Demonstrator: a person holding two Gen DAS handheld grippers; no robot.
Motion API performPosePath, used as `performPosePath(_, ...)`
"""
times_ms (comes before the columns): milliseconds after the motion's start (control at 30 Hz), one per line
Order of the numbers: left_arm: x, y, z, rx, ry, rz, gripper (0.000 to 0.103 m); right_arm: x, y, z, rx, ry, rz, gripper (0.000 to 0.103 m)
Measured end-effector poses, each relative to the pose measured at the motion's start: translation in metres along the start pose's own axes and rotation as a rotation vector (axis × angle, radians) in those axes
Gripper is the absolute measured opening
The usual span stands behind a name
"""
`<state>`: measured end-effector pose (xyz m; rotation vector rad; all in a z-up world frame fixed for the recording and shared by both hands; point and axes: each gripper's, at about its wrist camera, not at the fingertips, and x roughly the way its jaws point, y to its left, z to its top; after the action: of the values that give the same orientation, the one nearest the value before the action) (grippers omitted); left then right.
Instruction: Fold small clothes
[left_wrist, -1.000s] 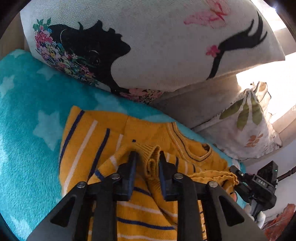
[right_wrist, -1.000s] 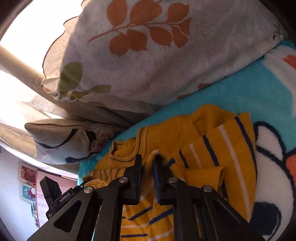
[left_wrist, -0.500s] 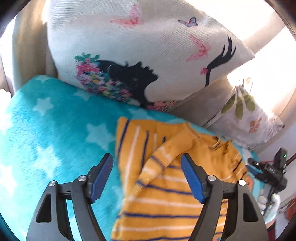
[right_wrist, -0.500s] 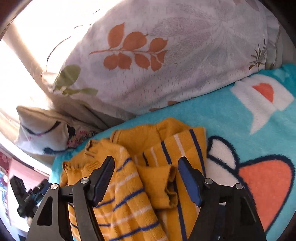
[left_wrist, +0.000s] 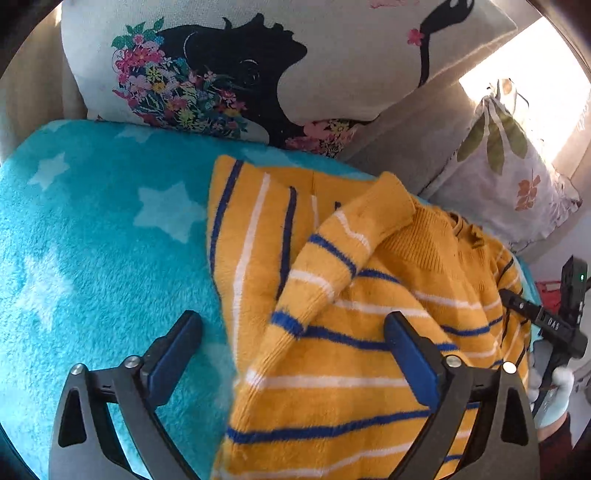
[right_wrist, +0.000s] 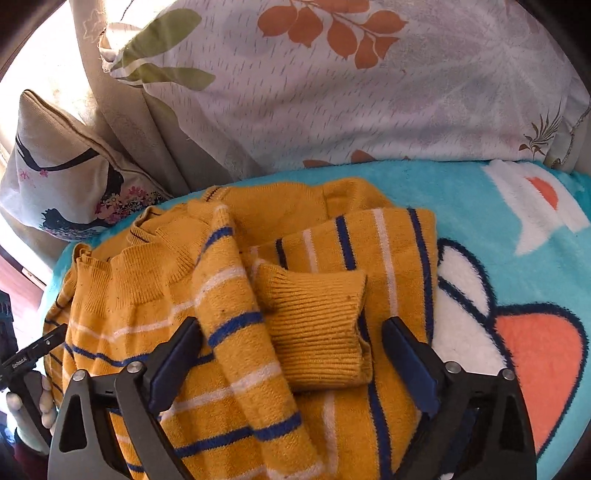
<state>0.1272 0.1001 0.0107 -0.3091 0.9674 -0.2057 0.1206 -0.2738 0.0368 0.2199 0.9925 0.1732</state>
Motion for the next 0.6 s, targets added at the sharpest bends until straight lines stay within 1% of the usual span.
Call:
performPosePath(33,0.001,-0.002,0.0,-0.017,-0.011,0.006,0.1,0.001,0.003,-0.001,-0.006,-0.008,-0.017,0.102)
performPosePath(67,0.003,-0.005,0.001,-0.017,-0.003,0.014,0.1,0.003,0.008,-0.001,-0.012,-0.012,-0.035,0.096)
performPosePath(100,0.005,-0.01,0.002,-0.011,0.01,0.005,0.081,0.001,0.01,-0.001,-0.012,-0.018,-0.04,0.079)
performPosePath(133,0.006,-0.013,0.003,-0.023,0.036,-0.008,0.035,-0.001,0.011,-0.001,0.001,-0.023,-0.045,0.07)
performPosePath(167,0.004,-0.012,0.005,-0.05,0.069,-0.026,0.029,-0.006,0.008,0.001,0.018,-0.018,-0.028,0.043)
performPosePath(200,-0.002,-0.011,0.007,-0.08,0.072,-0.06,0.026,-0.011,0.004,0.003,0.047,-0.007,0.03,0.024)
performPosePath(233,-0.009,-0.01,0.009,-0.092,0.066,-0.077,0.024,-0.016,-0.002,0.006,0.087,0.006,0.085,0.023)
performPosePath(267,-0.018,-0.01,0.01,-0.103,0.06,-0.09,0.023,-0.024,-0.008,0.008,0.124,0.007,0.128,0.02)
performPosePath(333,-0.036,-0.007,0.011,-0.134,0.059,-0.132,0.017,-0.043,-0.015,0.011,0.164,-0.007,0.216,0.019)
performPosePath(367,-0.045,-0.007,0.011,-0.144,0.06,-0.154,0.017,-0.053,-0.017,0.012,0.172,-0.014,0.25,0.018)
performPosePath(467,-0.073,-0.01,0.008,-0.153,0.057,-0.201,0.016,-0.083,-0.016,0.011,0.173,-0.036,0.319,0.018)
performPosePath(533,-0.088,-0.012,0.004,-0.145,0.053,-0.208,0.016,-0.1,-0.014,0.007,0.18,-0.049,0.368,0.018)
performPosePath(600,-0.093,-0.022,0.0,-0.133,0.065,-0.194,0.016,-0.113,-0.019,0.001,0.198,-0.056,0.403,0.018)
